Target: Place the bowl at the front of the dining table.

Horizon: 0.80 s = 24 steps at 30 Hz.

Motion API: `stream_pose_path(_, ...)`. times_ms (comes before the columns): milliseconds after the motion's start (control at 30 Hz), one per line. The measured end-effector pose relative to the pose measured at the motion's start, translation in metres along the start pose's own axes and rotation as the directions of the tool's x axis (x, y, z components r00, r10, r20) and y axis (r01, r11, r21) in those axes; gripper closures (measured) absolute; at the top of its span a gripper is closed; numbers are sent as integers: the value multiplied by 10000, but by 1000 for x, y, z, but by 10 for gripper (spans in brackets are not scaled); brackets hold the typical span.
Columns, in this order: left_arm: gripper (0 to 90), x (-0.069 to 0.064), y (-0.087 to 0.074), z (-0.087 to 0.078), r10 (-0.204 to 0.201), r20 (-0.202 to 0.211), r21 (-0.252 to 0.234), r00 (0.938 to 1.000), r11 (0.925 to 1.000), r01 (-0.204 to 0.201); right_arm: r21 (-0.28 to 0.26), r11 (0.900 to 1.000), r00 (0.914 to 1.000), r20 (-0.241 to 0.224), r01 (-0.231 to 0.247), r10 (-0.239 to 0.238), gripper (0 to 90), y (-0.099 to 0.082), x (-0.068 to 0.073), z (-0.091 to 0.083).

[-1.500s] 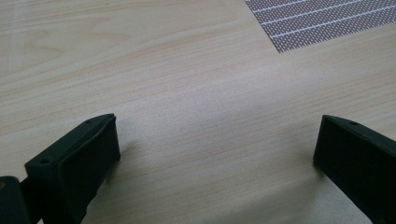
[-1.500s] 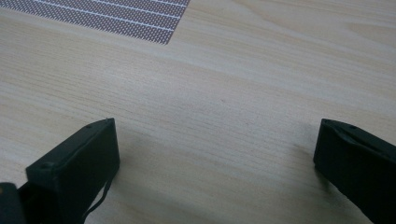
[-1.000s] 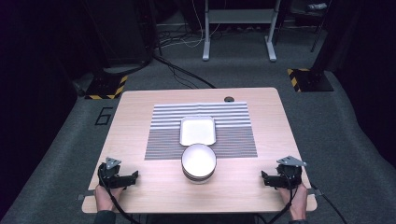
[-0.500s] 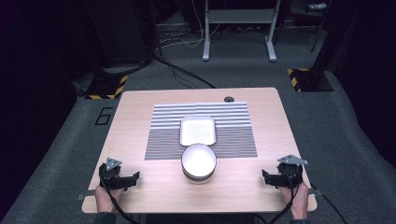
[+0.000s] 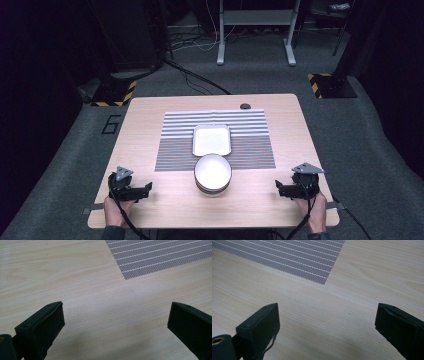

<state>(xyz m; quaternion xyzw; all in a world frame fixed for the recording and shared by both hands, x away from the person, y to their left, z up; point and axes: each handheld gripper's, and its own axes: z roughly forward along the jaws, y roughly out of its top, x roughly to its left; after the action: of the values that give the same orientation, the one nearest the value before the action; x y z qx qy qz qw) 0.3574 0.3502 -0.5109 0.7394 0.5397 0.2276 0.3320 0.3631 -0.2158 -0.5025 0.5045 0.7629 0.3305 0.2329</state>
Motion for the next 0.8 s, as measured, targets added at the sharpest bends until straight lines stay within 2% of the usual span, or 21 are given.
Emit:
stream_pose_path(333, 9, -4, 2, -7, -22, 230, -94, 9997, 10000, 24, -134, 9998, 9995, -300, 127, -131, 55, 8, 7, 0)
stream_pose_path(800, 10, -16, 14, -14, 347, 612, -220, 9975, 9992, -334, -360, 9986, 9974, -592, 389, -410, 61, 22, 18, -4)
